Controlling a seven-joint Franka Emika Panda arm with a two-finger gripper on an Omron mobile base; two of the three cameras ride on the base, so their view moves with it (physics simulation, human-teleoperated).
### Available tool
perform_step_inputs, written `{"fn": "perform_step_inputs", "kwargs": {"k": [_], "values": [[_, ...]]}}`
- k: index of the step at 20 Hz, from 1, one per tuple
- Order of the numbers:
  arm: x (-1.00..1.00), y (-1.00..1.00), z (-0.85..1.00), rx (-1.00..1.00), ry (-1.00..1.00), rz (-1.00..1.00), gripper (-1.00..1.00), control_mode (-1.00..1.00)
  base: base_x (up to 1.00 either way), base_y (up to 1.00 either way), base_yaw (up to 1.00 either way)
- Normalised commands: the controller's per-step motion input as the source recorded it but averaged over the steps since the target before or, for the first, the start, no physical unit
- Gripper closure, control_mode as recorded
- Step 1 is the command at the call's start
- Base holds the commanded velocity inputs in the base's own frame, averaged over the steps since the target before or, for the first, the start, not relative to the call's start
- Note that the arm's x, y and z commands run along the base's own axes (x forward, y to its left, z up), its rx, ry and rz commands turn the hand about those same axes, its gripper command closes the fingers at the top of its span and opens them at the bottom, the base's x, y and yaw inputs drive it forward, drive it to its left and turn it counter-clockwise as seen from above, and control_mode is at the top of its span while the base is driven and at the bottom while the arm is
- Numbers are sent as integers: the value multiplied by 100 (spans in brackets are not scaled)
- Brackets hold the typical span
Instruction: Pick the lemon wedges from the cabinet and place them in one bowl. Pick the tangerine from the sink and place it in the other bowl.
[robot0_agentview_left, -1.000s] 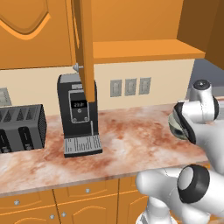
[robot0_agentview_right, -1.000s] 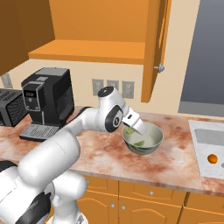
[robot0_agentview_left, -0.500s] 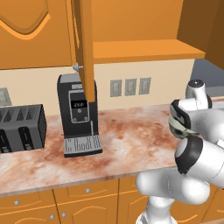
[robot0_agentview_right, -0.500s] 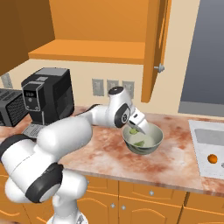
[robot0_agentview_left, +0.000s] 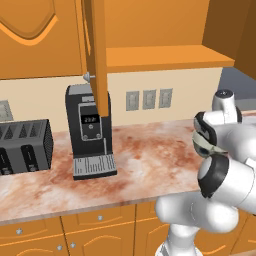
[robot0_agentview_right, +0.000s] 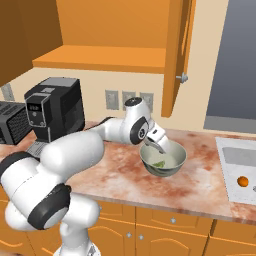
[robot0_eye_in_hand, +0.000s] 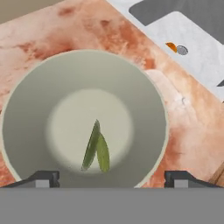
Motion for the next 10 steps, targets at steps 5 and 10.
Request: {"fn": "perform_step_inputs", "kwargs": {"k": [5, 10], "values": [[-45, 42, 26, 0, -3, 9, -100, -100, 0, 0, 0], [-45, 61, 8, 0, -1, 26, -100, -100, 0, 0, 0]]}}
